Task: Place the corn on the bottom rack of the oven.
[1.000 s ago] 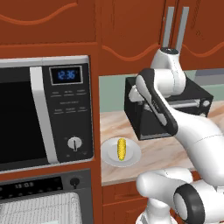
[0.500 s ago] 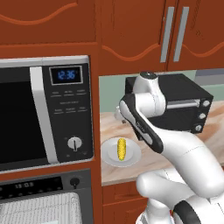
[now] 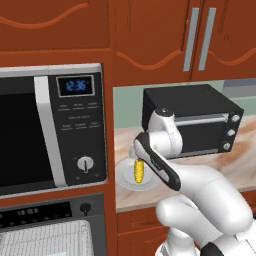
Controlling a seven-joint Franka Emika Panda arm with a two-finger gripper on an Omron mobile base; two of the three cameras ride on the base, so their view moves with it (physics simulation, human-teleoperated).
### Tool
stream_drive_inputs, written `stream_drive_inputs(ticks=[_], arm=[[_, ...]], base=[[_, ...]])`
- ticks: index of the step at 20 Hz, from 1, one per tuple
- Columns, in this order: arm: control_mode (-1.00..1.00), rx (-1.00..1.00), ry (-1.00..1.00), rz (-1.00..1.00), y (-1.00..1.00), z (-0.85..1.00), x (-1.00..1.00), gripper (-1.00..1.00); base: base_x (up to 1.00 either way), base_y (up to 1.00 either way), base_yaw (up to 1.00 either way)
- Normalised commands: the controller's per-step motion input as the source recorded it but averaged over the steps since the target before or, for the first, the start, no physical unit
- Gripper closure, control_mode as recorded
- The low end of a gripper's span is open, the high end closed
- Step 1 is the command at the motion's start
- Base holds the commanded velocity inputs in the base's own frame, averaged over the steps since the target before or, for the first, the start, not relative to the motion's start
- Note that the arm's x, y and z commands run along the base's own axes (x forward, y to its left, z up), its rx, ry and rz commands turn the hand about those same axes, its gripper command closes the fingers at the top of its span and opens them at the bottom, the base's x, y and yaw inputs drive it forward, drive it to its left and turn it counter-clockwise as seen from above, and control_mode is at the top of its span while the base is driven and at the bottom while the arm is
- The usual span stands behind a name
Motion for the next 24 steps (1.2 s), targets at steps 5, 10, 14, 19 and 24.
stream_drive_inputs(ticks=[5,10,14,19,24], arm=[[-1.00,-0.01,0.03,-0.01,0.00,-0.27,0.11,-1.00],[-1.00,0.00,0.03,0.00,0.01,-0.36,0.38,-1.00],[-1.00,0.00,0.06,-0.03,0.05,-0.43,0.45,-1.00],[-1.00,0.00,0.04,-0.04,0.29,-0.41,0.38,-1.00],[-1.00,0.02,0.04,0.00,0.09,-0.36,0.03,-1.00]], base=[[0.00,0.00,0.00],[0.00,0.00,0.00],[0.00,0.00,0.00],[0.00,0.00,0.00],[0.00,0.00,0.00]])
